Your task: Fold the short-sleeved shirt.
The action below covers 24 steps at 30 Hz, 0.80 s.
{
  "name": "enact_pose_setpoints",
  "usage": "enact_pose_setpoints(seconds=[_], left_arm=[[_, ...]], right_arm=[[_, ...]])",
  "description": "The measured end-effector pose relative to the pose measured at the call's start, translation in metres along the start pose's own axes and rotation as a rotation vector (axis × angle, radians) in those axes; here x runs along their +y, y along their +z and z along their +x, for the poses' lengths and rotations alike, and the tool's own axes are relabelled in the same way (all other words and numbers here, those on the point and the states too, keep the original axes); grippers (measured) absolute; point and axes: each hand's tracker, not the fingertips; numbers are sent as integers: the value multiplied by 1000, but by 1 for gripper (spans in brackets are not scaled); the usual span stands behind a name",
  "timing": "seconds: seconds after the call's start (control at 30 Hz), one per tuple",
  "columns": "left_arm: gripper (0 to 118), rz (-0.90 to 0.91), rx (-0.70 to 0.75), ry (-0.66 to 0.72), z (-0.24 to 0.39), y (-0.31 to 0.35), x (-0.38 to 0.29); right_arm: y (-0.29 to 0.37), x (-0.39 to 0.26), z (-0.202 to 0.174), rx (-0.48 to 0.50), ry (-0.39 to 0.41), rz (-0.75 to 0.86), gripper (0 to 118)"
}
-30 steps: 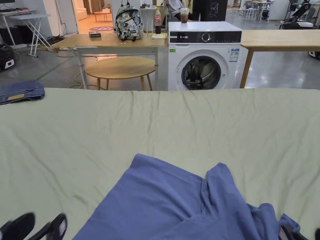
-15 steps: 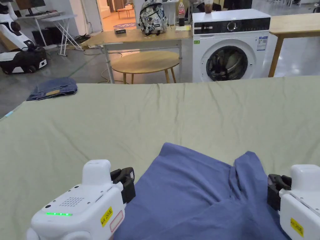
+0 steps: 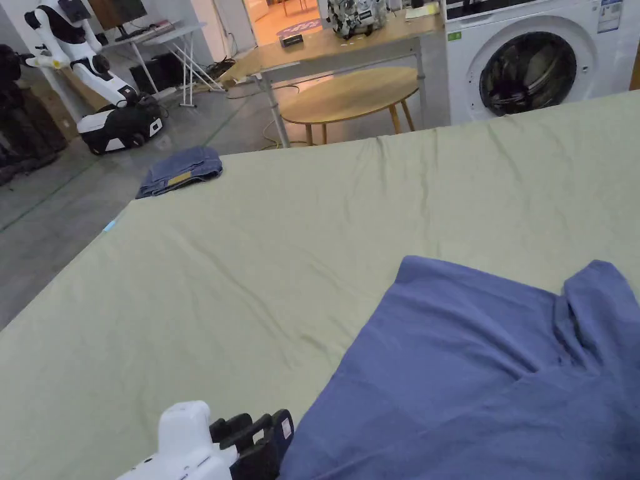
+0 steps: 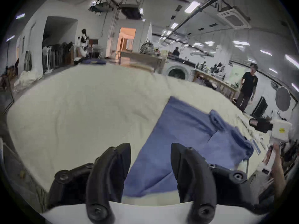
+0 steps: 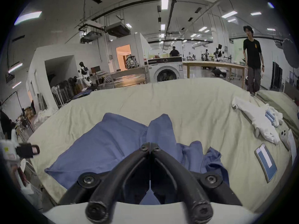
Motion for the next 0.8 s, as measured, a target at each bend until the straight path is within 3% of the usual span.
enact_pose_setpoints(seconds=[0.3, 0.33, 0.37, 0.43, 0.57, 0.6, 0.67, 0.8], left_arm=[[47, -201, 24, 32, -2, -46, -50], [41, -187, 76, 24, 1, -49, -52], [24, -163, 89, 4, 3, -49, -50], [5, -205, 20, 68, 2, -58, -49], [2, -201, 42, 44, 5, -57, -50], [2, -200, 40, 52, 5, -54, -52], [2, -208, 39, 64, 4, -56, -51], [2, -205, 49, 37, 11, -53, -52]], right_arm=[[6, -2, 6, -25, 5, -41, 0], [6, -1, 7, -27, 1, -46, 0], [6, 0, 9, -28, 0, -50, 0], [3, 3, 10, -39, 6, -50, 0], [-16, 20, 17, -49, 32, -53, 2], [-26, 28, 18, -52, 40, -63, 20], [-55, 43, 22, -40, 56, -141, 75], [-133, 61, 38, -11, 4, -289, 75]])
